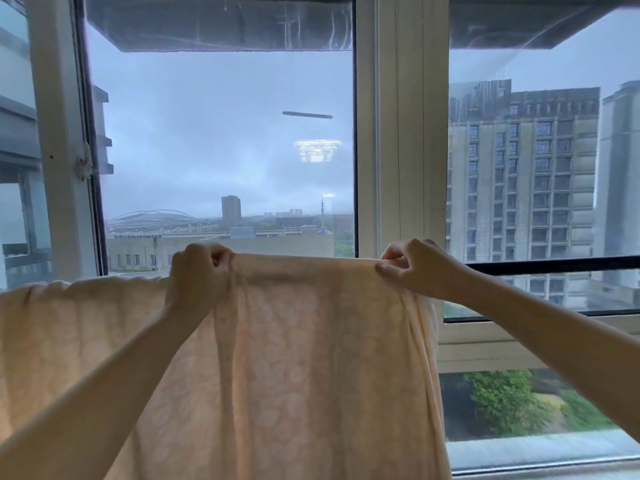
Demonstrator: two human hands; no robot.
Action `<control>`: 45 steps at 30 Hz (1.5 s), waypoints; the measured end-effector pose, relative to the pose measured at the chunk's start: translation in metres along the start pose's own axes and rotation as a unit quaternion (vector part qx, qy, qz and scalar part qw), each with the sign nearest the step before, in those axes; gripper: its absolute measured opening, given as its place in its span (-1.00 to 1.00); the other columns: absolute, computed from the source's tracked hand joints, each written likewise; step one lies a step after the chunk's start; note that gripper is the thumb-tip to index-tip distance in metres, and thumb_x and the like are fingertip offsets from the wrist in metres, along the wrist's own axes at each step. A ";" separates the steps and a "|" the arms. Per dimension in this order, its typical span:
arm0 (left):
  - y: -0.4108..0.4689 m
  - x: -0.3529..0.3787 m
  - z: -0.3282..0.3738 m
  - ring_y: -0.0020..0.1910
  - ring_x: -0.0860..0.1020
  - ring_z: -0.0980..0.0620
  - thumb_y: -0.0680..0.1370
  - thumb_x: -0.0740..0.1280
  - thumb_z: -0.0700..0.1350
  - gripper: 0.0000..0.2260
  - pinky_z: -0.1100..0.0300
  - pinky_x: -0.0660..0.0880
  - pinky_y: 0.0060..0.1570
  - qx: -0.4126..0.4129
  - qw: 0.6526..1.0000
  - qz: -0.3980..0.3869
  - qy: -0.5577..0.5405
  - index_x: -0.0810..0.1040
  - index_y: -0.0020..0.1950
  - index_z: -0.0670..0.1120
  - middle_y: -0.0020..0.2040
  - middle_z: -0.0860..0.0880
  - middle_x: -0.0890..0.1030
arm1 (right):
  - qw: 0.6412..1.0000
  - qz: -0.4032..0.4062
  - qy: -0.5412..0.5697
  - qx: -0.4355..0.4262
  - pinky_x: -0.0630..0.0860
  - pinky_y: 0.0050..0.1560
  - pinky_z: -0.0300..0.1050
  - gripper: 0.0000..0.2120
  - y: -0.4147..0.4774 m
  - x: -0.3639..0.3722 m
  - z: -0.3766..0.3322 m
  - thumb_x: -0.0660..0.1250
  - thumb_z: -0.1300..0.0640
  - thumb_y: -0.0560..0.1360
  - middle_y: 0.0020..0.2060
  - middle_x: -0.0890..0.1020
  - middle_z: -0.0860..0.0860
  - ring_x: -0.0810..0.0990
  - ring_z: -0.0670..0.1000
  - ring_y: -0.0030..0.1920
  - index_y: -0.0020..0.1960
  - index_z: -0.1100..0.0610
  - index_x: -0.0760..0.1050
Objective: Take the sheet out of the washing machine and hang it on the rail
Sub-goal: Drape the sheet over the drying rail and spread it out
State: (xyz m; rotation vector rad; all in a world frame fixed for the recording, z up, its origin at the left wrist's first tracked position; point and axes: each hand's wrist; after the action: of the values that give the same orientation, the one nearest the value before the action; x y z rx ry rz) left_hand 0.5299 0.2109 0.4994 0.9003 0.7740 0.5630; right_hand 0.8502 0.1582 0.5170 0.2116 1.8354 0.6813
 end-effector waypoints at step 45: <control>-0.006 0.029 0.068 -0.24 0.54 0.10 0.53 0.38 -0.14 -0.94 0.23 0.41 -0.10 0.050 0.988 -0.121 -0.085 0.58 -0.12 -0.10 -0.16 0.01 0.61 | 0.938 0.291 -0.143 0.121 0.46 -0.17 -0.03 -0.86 -0.015 -0.050 0.006 0.23 0.09 0.57 -0.29 0.47 0.00 0.54 0.07 -0.24 -0.06 0.14 0.31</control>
State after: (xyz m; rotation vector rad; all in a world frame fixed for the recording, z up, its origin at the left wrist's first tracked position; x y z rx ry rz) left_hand 0.6015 0.1959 0.5105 0.9187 0.7487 0.2322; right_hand 0.8772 0.1256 0.5474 0.9953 1.5675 0.7728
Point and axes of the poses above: each hand's wrist, its own y-axis towards the middle knuckle, its own x-axis out of the palm, z = x × y
